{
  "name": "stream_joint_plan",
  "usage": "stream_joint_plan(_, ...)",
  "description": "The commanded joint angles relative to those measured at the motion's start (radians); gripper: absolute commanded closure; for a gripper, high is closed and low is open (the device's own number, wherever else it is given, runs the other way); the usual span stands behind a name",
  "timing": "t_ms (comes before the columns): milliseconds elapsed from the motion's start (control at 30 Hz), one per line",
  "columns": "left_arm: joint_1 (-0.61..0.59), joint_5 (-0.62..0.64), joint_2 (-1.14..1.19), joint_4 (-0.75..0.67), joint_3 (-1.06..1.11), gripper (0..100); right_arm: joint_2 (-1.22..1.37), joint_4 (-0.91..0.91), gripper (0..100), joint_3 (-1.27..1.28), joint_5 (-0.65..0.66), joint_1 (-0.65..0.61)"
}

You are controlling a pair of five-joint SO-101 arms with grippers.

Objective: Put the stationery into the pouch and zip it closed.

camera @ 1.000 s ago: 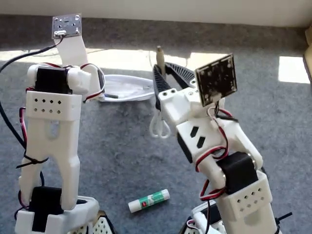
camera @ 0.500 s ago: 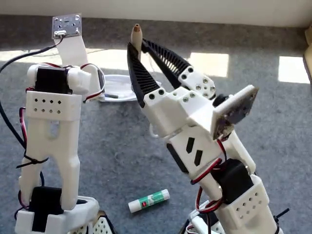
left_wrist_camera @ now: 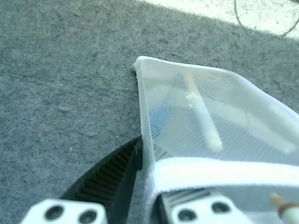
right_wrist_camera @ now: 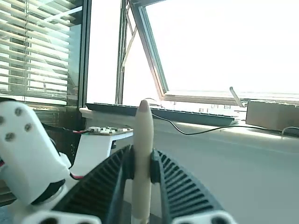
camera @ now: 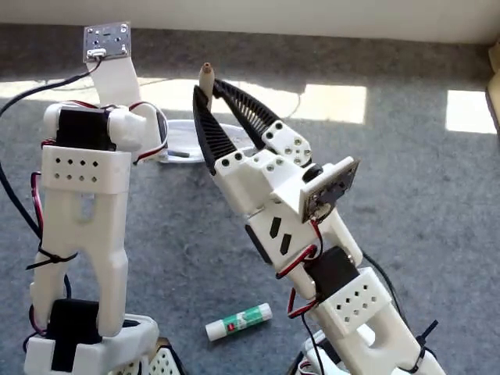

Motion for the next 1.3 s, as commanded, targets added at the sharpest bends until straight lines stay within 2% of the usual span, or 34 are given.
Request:
stream_joint_plan(0,0.013,0.012,-0.041,-0.018,-0.038,99,0.001,-0.087,99.5,0.044,-0.002,-0.008)
stream_joint_plan(333,0.013,0.012,-0.039,-0.018,-0.038,99,0.001,-0.113,99.5,0.156,-0.006,-0.008)
stream_joint_plan(833,0.013,0.012,-0.038,-0.02,-0.038,99,0.053,-0.116,99.5,0.174,-0.011,-0.013)
stream_joint_plan(1033,0.013,0.012,-0.038,-0.018,-0.038,99,0.186,-0.277,99.5,0.176,-0.011,-0.01)
stream_joint_plan(1267,0.013,0.011,-0.038,-0.02,-0.038,99,0.16,-0.294,99.5,0.22,-0.011,-0.013)
